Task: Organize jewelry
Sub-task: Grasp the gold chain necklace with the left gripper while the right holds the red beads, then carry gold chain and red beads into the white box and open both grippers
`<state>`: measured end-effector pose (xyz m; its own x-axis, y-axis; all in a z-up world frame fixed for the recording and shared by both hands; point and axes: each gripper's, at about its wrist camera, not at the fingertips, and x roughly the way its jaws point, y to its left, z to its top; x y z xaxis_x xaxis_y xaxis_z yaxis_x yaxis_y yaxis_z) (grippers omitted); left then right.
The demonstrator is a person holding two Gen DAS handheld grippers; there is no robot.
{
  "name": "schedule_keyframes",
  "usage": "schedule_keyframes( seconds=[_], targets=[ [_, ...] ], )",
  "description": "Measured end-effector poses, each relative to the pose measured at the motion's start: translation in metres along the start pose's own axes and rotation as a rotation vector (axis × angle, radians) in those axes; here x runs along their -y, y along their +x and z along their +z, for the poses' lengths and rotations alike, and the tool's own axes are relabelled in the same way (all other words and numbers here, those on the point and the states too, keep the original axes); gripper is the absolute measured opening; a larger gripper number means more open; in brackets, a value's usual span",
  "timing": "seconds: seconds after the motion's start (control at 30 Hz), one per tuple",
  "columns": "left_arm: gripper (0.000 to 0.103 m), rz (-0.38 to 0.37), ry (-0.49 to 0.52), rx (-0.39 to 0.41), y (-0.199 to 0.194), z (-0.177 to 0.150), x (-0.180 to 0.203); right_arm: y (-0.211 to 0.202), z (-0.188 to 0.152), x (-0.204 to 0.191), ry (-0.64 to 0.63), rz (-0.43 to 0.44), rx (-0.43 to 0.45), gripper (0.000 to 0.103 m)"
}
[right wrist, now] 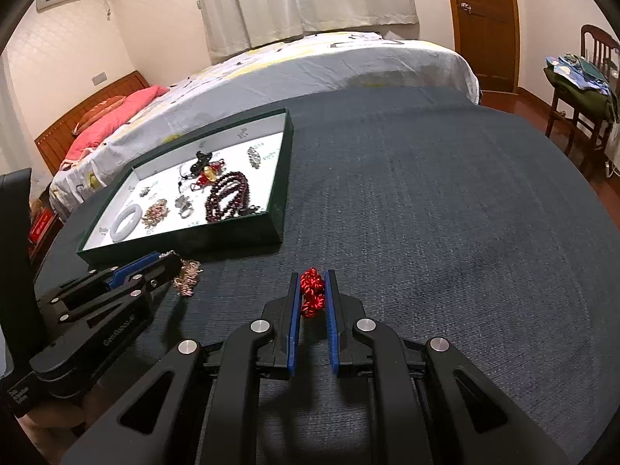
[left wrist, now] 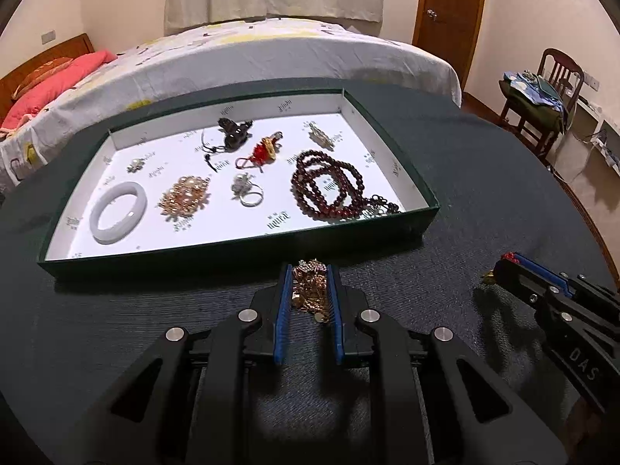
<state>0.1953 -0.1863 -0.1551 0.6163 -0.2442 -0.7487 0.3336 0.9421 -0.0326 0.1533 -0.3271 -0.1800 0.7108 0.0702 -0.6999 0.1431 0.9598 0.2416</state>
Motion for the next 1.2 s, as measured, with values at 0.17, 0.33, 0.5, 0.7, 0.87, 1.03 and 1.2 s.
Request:
schedule_keyframes(
  seconds=[0.17,0.33,0.5,0.7,0.87,1.03,1.2],
  targets=[
    [0.018,0.012,-0.014,0.015,-0.014,-0.001,-0.008,-0.006,0.002,-0.009,-0.018,0.016,0.02,0.012],
    [0.018,0.027,-0.029,0.041,-0.032,-0.004,-0.021,-0.014,0.004,-0.019,-0.033,0.032,0.038,0.012],
    [0.018,0.034,-0.053,0.063,-0.048,-0.006,-0.035,-0.026,0.007,-0.031,-0.066,0.029,0.06,0.012],
    [0.018,0.036,-0.069,0.106,-0.073,-0.007,-0.05,-0.042,0.01,-0.045,-0.084,0.047,0.084,0.012],
    [0.018,0.045,-0.077,0.146,-0.092,-0.001,-0.063,-0.049,0.018,-0.059,-0.098,0.073,0.107,0.012],
    [0.018,0.055,-0.083,0.189,-0.104,0.013,-0.075,-0.053,0.034,-0.076,-0.128,0.099,0.145,0.012],
    [0.018,0.061,-0.087,0.234,-0.11,0.035,-0.087,-0.052,0.056,-0.094,-0.153,0.127,0.187,0.012]
  ],
)
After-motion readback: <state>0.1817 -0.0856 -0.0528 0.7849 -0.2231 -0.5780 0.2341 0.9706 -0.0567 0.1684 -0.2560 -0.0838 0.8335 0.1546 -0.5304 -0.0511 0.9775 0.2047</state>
